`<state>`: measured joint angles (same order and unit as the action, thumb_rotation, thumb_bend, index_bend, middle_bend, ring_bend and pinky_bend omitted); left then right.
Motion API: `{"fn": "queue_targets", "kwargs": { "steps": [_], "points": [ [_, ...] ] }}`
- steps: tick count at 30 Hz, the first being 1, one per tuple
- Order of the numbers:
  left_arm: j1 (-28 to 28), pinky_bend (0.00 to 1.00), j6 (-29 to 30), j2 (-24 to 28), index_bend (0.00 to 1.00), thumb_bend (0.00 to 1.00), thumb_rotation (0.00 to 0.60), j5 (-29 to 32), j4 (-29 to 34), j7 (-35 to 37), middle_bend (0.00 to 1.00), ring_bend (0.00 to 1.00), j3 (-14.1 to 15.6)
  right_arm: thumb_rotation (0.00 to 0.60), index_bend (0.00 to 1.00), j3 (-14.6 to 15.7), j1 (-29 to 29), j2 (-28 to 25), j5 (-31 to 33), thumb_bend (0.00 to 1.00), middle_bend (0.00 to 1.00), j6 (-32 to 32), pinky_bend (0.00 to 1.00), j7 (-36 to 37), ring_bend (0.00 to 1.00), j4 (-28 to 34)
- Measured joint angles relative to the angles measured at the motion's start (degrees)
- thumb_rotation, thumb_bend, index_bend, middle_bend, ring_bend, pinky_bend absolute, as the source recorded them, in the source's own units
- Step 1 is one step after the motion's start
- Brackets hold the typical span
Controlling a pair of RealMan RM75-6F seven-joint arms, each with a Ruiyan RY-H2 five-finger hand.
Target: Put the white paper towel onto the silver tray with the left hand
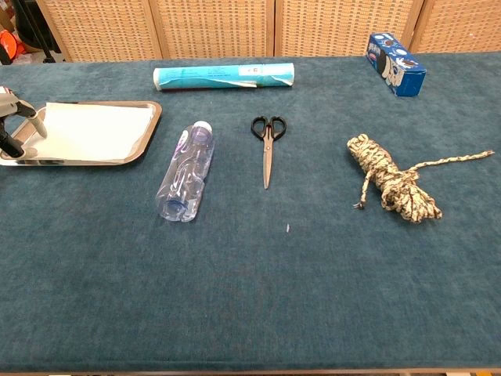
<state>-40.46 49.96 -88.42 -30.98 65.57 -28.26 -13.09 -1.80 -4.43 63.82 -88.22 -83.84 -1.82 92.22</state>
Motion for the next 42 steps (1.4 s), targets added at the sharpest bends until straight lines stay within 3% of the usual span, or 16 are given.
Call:
{"fn": "queue_targets", "kwargs": {
  "steps": [10, 23, 33, 42],
  "points": [
    [0.0, 0.0, 1.2, 1.2, 0.33, 0.4, 0.6, 1.0, 2.2, -1.3, 0.0, 0.0, 0.0, 0.6, 0.09, 0.0, 0.1, 0.0, -0.1, 0.0, 0.0, -0.2, 0.0, 0.0, 0.0, 0.1],
    [0.0, 0.0, 1.0, 0.5, 0.33, 0.41, 0.6, -1.0, -0.3, 1.4, 0.0, 0.0, -1.0, 0.6, 0.09, 0.0, 0.0, 0.0, -0.1, 0.0, 0.0, -0.1, 0.0, 0.0, 0.0, -0.1],
    [-1.4, 0.0, -4.4, 2.1, 0.33, 0.42, 0.6, 5.0, 0.3, -1.2, 0.0, 0.0, -0.5, 0.6, 0.09, 0.1, 0.0, 0.1, -0.2, 0.0, 0.0, -0.1, 0.0, -0.1, 0.0, 0.0],
    [-2.7, 0.0, -5.2, 3.1, 0.33, 0.42, 0.6, 7.9, 1.8, -3.1, 0.0, 0.0, 0.8, 0.6, 0.09, 0.0, 0.0, 0.1, -0.2, 0.0, 0.0, -0.2, 0.0, 0.2, 0.0, -0.2]
  ]
}}
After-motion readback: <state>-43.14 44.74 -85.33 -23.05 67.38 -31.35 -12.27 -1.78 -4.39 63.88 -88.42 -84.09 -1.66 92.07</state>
